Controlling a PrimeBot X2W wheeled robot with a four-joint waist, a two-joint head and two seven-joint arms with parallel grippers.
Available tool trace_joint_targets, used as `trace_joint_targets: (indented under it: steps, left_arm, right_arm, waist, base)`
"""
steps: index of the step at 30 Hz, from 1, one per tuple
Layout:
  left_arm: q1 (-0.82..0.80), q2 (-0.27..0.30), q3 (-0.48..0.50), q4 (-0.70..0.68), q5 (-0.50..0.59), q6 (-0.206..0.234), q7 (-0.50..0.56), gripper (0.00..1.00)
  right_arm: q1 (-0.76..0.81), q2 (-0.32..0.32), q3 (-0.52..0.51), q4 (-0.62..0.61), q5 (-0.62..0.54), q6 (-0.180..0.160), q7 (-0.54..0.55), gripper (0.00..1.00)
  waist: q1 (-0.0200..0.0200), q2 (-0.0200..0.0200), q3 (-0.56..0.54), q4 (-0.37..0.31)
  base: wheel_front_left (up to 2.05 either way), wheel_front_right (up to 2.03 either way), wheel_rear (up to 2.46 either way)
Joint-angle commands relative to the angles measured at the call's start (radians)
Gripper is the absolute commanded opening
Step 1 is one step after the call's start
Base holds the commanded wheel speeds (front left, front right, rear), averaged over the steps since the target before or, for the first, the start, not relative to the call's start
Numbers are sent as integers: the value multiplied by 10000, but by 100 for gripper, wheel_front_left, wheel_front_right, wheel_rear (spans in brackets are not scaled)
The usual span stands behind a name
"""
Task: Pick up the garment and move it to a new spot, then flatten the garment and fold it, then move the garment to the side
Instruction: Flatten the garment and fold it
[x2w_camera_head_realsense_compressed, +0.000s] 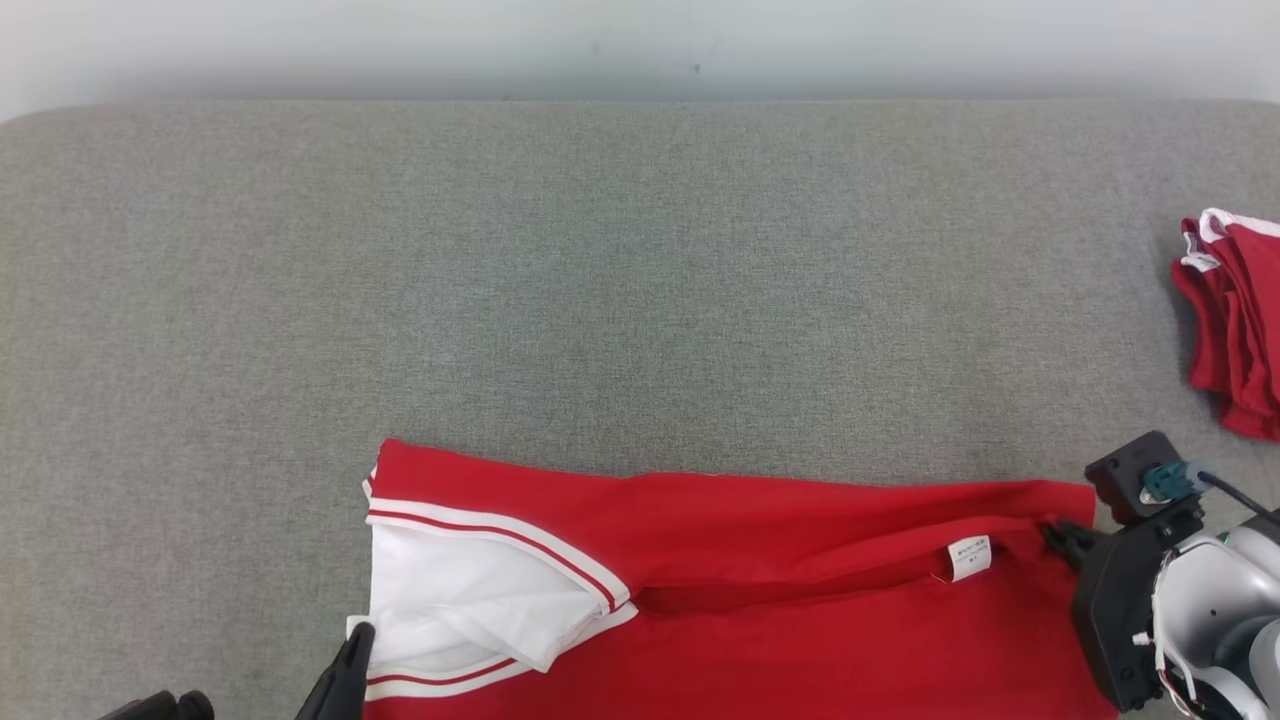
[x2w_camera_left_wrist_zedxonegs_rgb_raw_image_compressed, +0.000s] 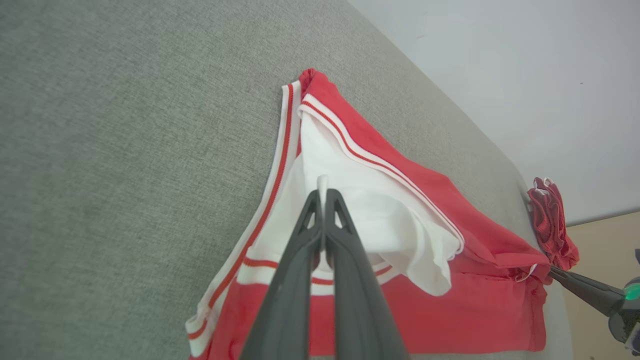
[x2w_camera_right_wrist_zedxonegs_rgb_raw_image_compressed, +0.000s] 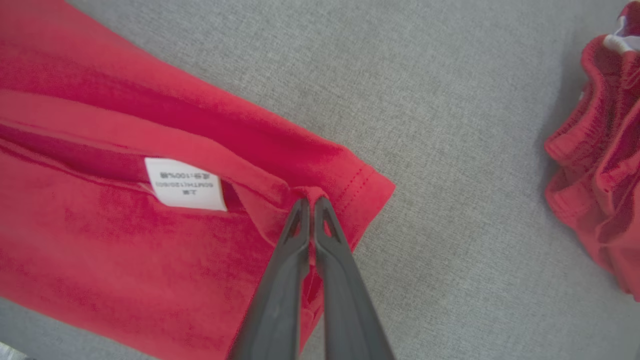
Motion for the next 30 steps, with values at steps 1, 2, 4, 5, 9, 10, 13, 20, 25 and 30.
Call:
trace_joint_targets:
  steps: [1, 2, 4, 5, 9, 10, 13, 20, 25, 30]
  left_arm:
    - [45, -24, -5, 51, -49, -67, -11, 0]
    - [9, -43, -28, 116, -83, -89, 15, 0]
    - [-16, -48, -57, 223, -105, -160, 46, 0]
    - [-30, -60, -75, 262, -111, -179, 38, 0]
    - [38, -60, -165, 406, -135, -249, 150, 0]
    - [94, -56, -207, 445, -156, -242, 184, 0]
    - [172, -13, -302, 550, -75, -199, 246, 0]
    - [59, 114, -516, 1028, 351, -23, 250, 0]
    - [-359, 117, -730, 1554, 1185, 67, -184, 100]
    - [-718, -166, -596, 1929, 2059, 52, -911, 100]
  right_arm:
    - [106, -71, 29, -10, 91, 4, 42, 0]
    - [83, -91, 88, -13, 176, 4, 101, 0]
    - [101, 62, 40, 44, 408, 4, 293, 100]
    - [127, 114, 5, 24, 465, 4, 382, 100]
    - [336, 222, -498, -155, 767, 4, 684, 100]
    - [390, 273, -705, -213, 792, 4, 720, 100]
    - [521, 437, -1557, -550, 652, 4, 689, 100]
    - [1114, 1245, -3316, -1161, 1, 4, 173, 100]
    - [1349, 2177, -3656, -1226, -224, 4, -537, 100]
    - [1408, 3580, -4174, -1100, -478, 4, -1330, 100]
  waist:
    - [0, -1, -25, 19]
    - [0, -1, -39, 22]
    - [0, -1, -65, 15]
    - [0, -1, -81, 16]
    - [0, -1, -120, 16]
    - [0, -1, -129, 17]
    - [0, -1, -160, 36]
    - [0, -1, -287, 141]
    - [0, -1, -447, 216]
    - [0, -1, -668, 284]
  base:
    - [0, 0, 0]
    - [0, 0, 0]
    - [0, 0, 0]
    - [0, 0, 0]
    - [0, 0, 0]
    - [0, 0, 0]
    - [0, 0, 0]
    - [0, 0, 0]
    - [0, 0, 0]
    - [0, 0, 0]
